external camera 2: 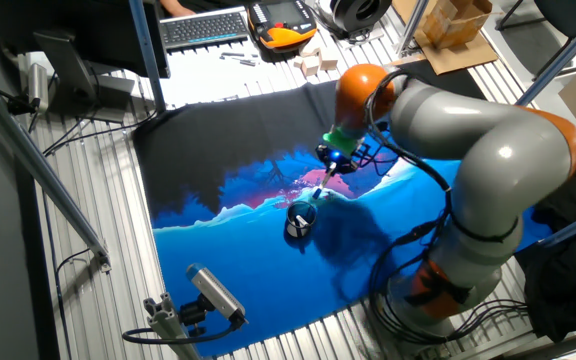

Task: Put the pen into the pen holder

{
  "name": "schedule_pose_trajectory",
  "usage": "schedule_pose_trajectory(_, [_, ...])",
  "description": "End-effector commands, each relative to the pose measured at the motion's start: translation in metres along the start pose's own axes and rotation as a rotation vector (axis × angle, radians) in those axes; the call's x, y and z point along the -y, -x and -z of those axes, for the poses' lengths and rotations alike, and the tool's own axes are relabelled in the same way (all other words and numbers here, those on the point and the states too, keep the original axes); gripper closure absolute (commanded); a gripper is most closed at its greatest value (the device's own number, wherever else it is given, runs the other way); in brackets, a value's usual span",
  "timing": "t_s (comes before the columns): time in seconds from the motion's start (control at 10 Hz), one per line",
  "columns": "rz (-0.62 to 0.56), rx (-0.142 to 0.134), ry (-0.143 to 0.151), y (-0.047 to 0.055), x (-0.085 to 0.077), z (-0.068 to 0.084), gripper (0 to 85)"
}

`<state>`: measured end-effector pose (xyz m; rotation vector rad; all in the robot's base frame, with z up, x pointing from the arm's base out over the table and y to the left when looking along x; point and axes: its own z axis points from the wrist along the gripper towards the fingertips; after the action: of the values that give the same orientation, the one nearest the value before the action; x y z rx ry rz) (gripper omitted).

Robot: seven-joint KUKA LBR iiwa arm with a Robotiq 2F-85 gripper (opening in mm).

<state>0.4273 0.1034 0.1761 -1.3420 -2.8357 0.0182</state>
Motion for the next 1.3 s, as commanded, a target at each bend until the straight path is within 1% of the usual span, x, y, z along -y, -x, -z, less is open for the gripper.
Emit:
schedule_pose_trajectory(0.0, [0.003, 0.03, -0.02, -0.002, 0.0, 0.007, 85.0])
schedule_pose_trajectory(0.1, [0.005, 0.058, -0.035, -0.005, -0.001, 0.009, 85.0])
schedule_pose_trajectory(0.2, [0.003, 0.094, -0.064, -0.008, -0.004, 0.01, 85.0])
schedule_pose_trajectory(0.4, [-0.003, 0.129, -0.101, -0.012, -0.006, 0.011, 85.0])
schedule_pose_trajectory(0.5, [-0.003, 0.133, -0.101, -0.013, -0.007, 0.01, 85.0])
schedule_pose_trajectory(0.6, [0.001, 0.145, -0.114, -0.014, -0.008, 0.009, 85.0])
schedule_pose_trajectory(0.7, [0.009, 0.147, -0.118, -0.014, -0.008, 0.009, 85.0])
schedule_pose_trajectory(0.8, [0.014, 0.137, -0.112, -0.014, -0.008, 0.009, 85.0])
schedule_pose_trajectory(1.0, [-0.023, 0.099, -0.087, -0.014, -0.008, 0.009, 85.0])
schedule_pose_trajectory(1.1, [-0.01, 0.087, -0.077, -0.014, -0.008, 0.009, 85.0])
schedule_pose_trajectory(1.2, [-0.018, 0.076, -0.059, -0.014, -0.008, 0.009, 85.0])
